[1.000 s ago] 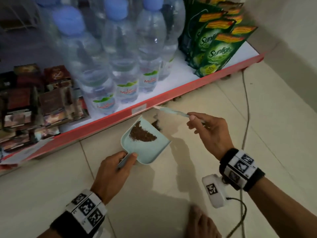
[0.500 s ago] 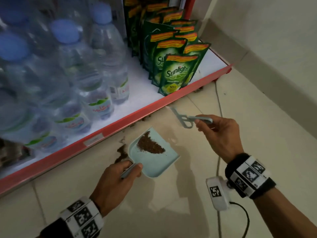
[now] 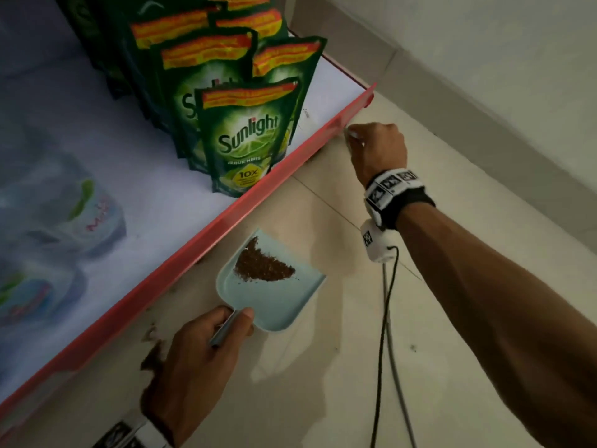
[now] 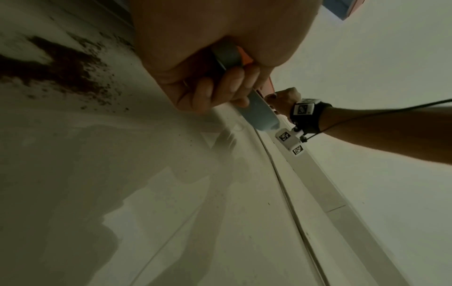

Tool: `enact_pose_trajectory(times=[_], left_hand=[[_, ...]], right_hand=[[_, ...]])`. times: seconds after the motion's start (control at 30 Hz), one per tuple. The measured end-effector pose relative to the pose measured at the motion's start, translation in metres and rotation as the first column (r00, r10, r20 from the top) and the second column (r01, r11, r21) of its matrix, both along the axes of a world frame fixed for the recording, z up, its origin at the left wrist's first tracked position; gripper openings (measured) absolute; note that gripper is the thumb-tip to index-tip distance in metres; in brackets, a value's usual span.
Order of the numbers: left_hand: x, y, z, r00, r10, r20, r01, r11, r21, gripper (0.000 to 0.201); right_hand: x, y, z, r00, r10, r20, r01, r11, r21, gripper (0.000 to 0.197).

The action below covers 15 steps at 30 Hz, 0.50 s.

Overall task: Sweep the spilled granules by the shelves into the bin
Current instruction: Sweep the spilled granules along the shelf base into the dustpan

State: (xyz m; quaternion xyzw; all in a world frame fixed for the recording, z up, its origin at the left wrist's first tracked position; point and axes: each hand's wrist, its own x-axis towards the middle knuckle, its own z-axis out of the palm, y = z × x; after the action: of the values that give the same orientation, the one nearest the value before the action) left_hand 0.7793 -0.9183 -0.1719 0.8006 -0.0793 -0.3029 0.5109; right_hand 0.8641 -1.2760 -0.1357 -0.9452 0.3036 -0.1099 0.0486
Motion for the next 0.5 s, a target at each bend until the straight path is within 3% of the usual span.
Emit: enact_pose_trajectory(times=[0.17, 0.27, 0.4, 0.5], left_hand=[[0.008, -0.012, 0.001, 0.999, 0.010, -0.032, -0.011, 0.999, -0.032, 0.036], [0.011, -0.011, 0.006, 1.000, -0.005, -0.024, 0.005, 1.000, -0.004, 0.037], [0.014, -0.002, 0.007, 0.998, -0.043, 0.049, 0.044, 0.999, -0.005, 0.042], [0.013, 0.001, 0.000, 0.995, -0.044, 0.093, 0.046, 0.999, -0.016, 0.041]], right_hand=[[0.022, 0.001, -0.009, 0.989, -0.061, -0.131, 0.064, 0.998, 0.022, 0.031], [0.012, 0.014, -0.008, 0.976, 0.109, -0.187, -0.089, 0.990, 0.113, 0.030], [-0.022, 0.042, 0.000, 0.929, 0.369, -0.030, -0.359, 0.918, 0.166, 0.028], [-0.042, 0.054, 0.003, 0.906, 0.418, 0.072, -0.423, 0.900, 0.100, 0.028]])
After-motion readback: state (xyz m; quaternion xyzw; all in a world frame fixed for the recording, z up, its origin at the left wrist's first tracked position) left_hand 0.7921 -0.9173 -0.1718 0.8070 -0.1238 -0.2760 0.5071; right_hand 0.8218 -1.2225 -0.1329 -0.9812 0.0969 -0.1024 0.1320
